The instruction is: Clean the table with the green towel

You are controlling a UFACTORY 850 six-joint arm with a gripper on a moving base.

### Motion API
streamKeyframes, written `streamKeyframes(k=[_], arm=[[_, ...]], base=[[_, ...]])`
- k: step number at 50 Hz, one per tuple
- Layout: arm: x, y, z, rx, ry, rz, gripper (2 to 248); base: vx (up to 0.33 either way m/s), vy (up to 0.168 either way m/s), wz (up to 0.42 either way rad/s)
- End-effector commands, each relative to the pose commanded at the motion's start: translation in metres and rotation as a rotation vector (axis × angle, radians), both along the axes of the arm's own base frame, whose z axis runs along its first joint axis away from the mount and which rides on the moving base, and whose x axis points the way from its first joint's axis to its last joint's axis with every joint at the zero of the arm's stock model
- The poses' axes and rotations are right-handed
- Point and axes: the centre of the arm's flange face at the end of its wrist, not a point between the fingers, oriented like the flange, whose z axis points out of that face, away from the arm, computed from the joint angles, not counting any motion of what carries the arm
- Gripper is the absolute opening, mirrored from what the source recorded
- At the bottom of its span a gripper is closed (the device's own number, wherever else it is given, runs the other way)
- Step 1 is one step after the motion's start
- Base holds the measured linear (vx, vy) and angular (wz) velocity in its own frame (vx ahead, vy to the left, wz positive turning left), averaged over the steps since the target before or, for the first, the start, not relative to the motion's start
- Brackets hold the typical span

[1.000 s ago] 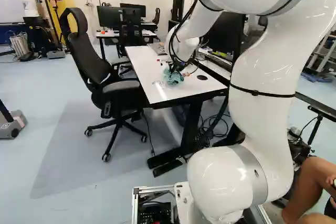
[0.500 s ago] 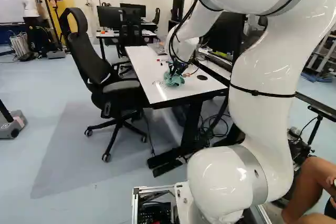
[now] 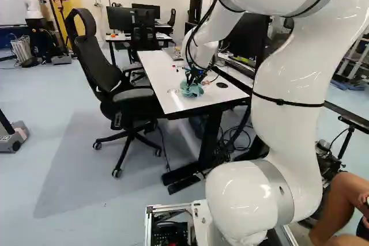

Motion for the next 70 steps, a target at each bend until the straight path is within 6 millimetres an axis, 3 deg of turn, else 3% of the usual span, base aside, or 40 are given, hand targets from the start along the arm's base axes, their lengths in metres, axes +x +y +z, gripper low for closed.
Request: streamKeyframes(k=[47, 70], arm=[[-0.001, 0.0, -0.001, -0.001, 0.018, 0.0, 46], [0.028, 0.021, -0.002, 0.0, 0.002, 0.035, 46]], base=[[0.0, 0.0, 0.0], [0.0, 0.0, 0.0]])
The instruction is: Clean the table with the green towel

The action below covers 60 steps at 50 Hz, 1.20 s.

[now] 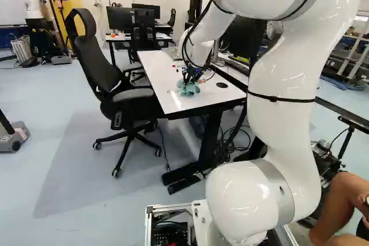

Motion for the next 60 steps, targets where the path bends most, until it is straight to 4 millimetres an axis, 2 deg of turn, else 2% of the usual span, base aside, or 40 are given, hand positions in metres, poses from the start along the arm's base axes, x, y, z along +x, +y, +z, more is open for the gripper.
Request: streamKeyframes(k=[28, 49, 60], arm=[[0.017, 0.05, -0.001, 0.001, -0.013, 0.081, 46], [0.014, 0.088, -0.001, 0.002, -0.016, 0.144, 46], [0.003, 0.103, -0.001, 0.002, -0.011, 0.173, 46]], base=[[0.0, 0.0, 0.0], [0.0, 0.0, 0.0], [0.0, 0.0, 0.0]])
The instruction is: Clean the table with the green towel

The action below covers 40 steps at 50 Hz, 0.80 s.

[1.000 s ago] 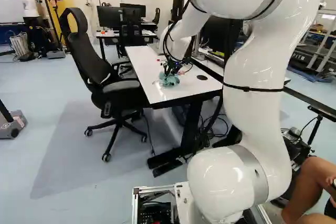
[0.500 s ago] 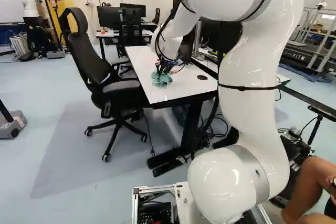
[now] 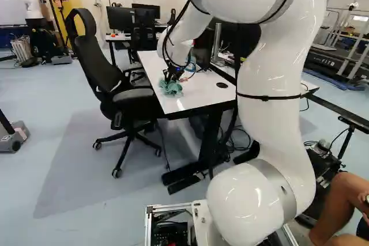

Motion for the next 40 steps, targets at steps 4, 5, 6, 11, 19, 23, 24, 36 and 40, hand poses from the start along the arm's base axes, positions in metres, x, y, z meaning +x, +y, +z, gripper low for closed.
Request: streamKeyframes(k=[4, 5, 6, 11, 19, 23, 24, 36, 40], arm=[[-0.007, 0.002, 0.0, -0.001, 0.004, 0.006, 46], [-0.008, 0.002, 0.0, -0.001, 0.005, 0.007, 46], [-0.01, 0.002, 0.0, -0.001, 0.006, 0.007, 46], [-0.019, 0.002, 0.001, -0.003, 0.011, 0.011, 46], [-0.034, 0.0, 0.001, -0.005, 0.019, 0.015, 46], [-0.041, -0.002, 0.002, -0.006, 0.022, 0.014, 46], [-0.043, -0.003, 0.002, -0.006, 0.023, 0.012, 46], [-0.06, -0.019, 0.002, -0.008, 0.033, -0.008, 46], [-0.065, -0.025, 0.002, -0.008, 0.035, -0.018, 46]], base=[[0.0, 0.0, 0.0], [0.0, 0.0, 0.0], [0.0, 0.0, 0.0], [0.0, 0.0, 0.0], [0.0, 0.0, 0.0], [0.0, 0.0, 0.0], [0.0, 0.0, 0.0], [0.0, 0.0, 0.0], [0.0, 0.0, 0.0]])
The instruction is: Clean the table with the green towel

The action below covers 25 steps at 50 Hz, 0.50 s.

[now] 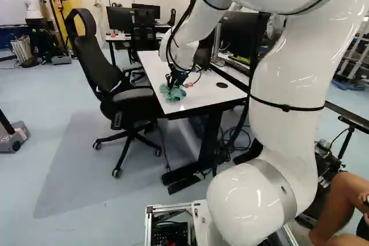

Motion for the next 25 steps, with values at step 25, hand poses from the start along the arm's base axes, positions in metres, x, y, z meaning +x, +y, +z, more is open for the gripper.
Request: streamKeyframes(k=[25], arm=[[-0.013, -0.044, 0.0, -0.001, 0.008, -0.079, 46]], base=[[0.0, 0.0, 0.0]])
